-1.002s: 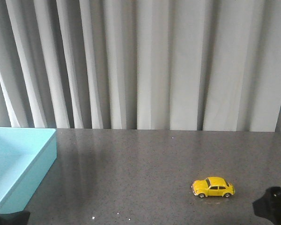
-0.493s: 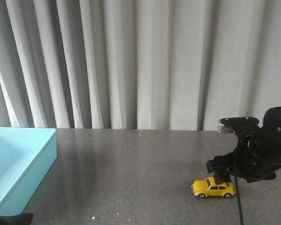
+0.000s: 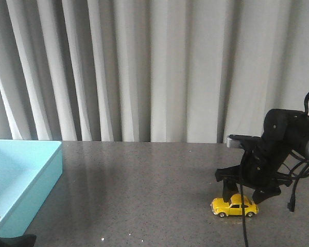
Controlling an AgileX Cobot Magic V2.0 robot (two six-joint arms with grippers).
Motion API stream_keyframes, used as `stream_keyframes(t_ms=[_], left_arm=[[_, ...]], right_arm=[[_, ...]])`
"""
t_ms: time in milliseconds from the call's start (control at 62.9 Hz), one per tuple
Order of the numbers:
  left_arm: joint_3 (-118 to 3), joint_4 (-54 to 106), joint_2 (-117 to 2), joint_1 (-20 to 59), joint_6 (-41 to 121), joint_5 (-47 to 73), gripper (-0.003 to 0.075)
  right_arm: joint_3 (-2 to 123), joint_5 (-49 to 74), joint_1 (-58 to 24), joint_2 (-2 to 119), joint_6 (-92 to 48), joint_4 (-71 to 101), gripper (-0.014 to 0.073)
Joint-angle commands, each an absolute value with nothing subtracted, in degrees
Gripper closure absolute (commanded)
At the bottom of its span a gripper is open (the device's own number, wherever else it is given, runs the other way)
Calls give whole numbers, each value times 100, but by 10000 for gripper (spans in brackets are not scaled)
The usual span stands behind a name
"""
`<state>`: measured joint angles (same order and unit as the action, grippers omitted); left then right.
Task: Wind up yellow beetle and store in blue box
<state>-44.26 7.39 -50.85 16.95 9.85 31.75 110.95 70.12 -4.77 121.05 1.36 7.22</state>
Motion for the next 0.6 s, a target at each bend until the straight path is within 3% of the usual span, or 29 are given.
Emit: stream_keyframes(t_ms=[0, 589], left_arm=[[-4609, 776, -5054, 1736, 979, 2863, 199], [-4609, 776, -5054, 1736, 979, 2985, 199]], right_arm=[[11367, 7012, -377, 11915, -137, 910, 32], [11362, 6567, -377, 12267, -99, 902, 32]])
